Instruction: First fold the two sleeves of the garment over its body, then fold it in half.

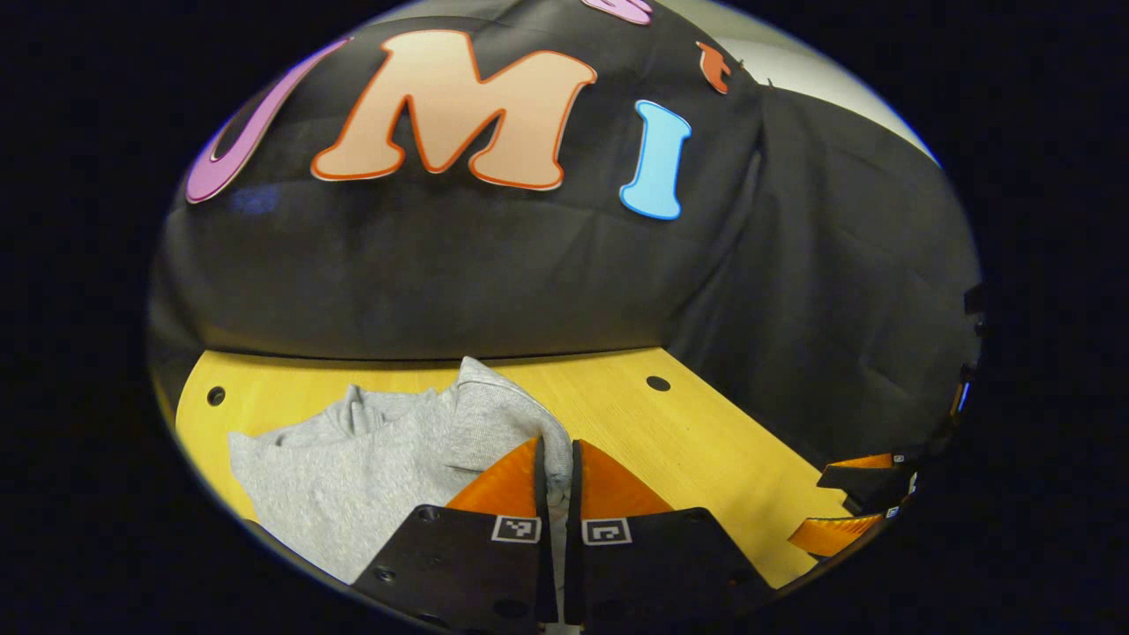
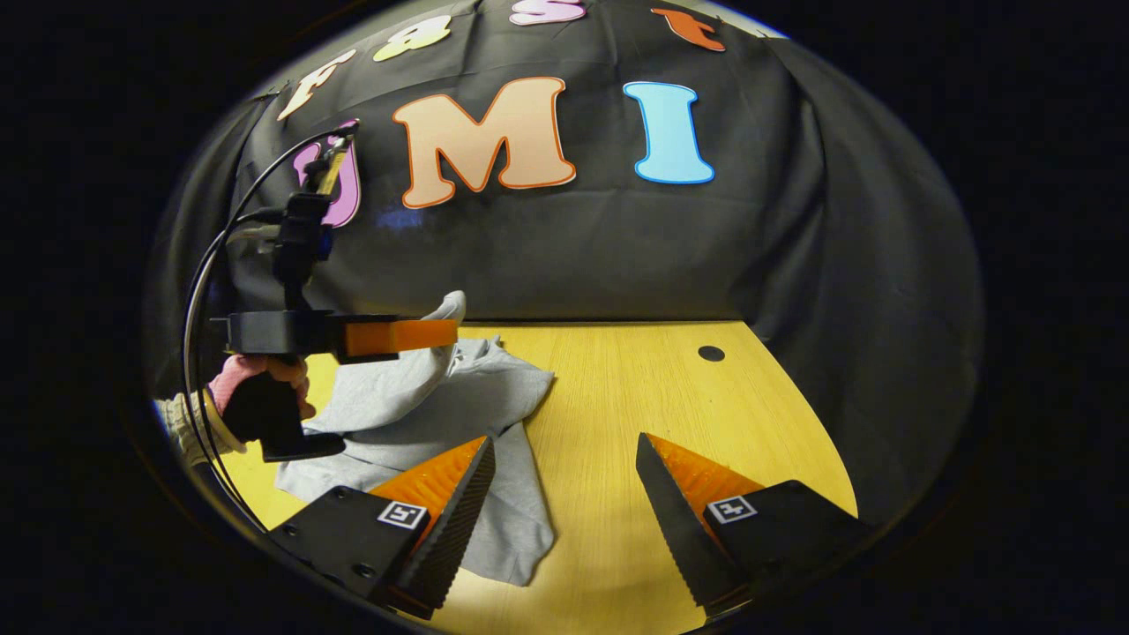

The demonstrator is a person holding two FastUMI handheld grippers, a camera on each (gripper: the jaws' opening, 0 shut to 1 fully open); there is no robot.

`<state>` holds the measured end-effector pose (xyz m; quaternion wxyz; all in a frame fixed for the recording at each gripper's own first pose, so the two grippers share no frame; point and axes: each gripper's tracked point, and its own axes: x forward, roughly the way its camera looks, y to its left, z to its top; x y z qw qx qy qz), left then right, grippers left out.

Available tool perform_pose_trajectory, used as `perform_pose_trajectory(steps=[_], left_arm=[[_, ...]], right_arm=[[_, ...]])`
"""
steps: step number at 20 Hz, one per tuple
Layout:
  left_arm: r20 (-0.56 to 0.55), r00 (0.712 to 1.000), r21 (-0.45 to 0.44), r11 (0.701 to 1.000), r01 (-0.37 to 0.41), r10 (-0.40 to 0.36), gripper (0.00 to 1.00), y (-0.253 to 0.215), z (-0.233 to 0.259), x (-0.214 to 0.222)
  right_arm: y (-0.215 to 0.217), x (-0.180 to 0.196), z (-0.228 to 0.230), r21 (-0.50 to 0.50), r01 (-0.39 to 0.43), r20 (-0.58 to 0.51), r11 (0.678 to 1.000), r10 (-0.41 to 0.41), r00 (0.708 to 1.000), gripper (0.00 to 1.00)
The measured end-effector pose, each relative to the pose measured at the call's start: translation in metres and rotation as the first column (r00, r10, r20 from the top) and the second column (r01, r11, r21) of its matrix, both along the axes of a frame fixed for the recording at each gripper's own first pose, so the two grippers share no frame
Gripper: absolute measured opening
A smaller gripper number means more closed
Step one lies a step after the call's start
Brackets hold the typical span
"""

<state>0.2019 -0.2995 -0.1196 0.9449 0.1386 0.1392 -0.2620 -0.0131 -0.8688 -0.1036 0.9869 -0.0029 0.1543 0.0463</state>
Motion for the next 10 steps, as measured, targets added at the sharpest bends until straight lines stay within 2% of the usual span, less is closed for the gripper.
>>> perform_pose_trajectory(steps=[2, 3, 4, 7, 8, 10], left_arm=[[-0.038, 0.999, 0.019, 0.999, 0.039, -0.039, 0.05, -0.012, -0.020, 0.006], [-0.052, 0.998, 0.026, 0.999, 0.047, -0.046, 0.09, -0.016, -0.030, 0.010], [-0.059, 0.997, 0.027, 0.999, 0.042, -0.041, 0.07, -0.017, -0.037, 0.015], [-0.059, 0.997, -0.005, 0.999, 0.051, -0.052, 0.18, -0.025, -0.040, 0.025], [-0.059, 0.996, -0.022, 0.997, 0.069, -0.070, 0.38, -0.030, -0.038, 0.023], [-0.029, 0.999, -0.002, 0.999, 0.035, -0.035, 0.77, -0.018, -0.030, 0.023]], right_arm=[[-0.003, 0.003, -0.006, 0.004, 0.006, -0.014, 1.000, -0.006, 1.000, 0.99], [-0.004, 0.005, -0.009, 0.004, 0.010, -0.021, 1.000, -0.010, 1.000, 0.99], [-0.005, 0.006, -0.011, 0.001, 0.012, -0.027, 1.000, -0.012, 1.000, 0.99], [-0.009, 0.006, -0.023, -0.014, 0.016, -0.046, 1.000, -0.017, 0.999, 0.99], [-0.010, 0.005, -0.027, -0.016, 0.016, -0.054, 1.000, -0.017, 0.998, 0.99], [-0.008, 0.003, -0.033, -0.018, 0.009, -0.066, 1.000, -0.010, 0.998, 0.99]])
